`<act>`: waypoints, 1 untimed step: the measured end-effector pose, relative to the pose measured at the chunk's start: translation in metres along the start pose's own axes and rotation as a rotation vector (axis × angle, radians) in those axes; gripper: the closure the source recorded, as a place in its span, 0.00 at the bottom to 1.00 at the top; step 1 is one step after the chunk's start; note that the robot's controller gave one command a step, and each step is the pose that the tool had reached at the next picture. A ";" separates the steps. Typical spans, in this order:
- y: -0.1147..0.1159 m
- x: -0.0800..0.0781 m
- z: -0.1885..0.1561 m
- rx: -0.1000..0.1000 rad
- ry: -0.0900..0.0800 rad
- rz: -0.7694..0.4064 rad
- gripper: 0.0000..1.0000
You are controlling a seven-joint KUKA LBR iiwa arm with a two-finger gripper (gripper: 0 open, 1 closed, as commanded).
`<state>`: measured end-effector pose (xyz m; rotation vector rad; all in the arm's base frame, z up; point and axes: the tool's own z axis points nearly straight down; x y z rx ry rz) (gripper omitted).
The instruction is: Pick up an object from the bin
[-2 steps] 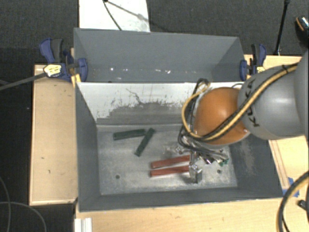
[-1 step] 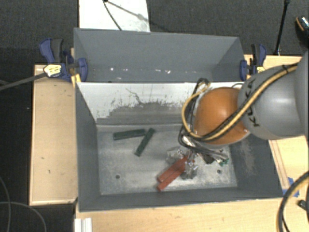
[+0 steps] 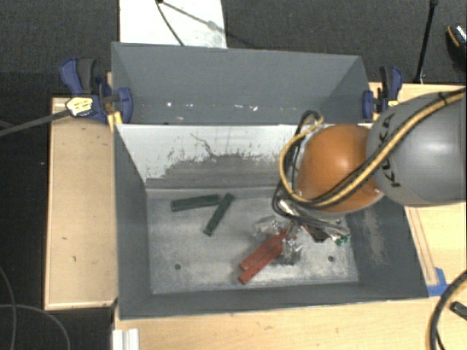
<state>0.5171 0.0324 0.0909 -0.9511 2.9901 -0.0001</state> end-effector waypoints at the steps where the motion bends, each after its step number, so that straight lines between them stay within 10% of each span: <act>1: -0.001 -0.002 -0.085 0.003 -0.004 0.004 1.00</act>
Offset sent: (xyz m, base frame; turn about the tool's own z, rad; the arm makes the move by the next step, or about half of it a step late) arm 0.0001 0.0000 0.0804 0.0000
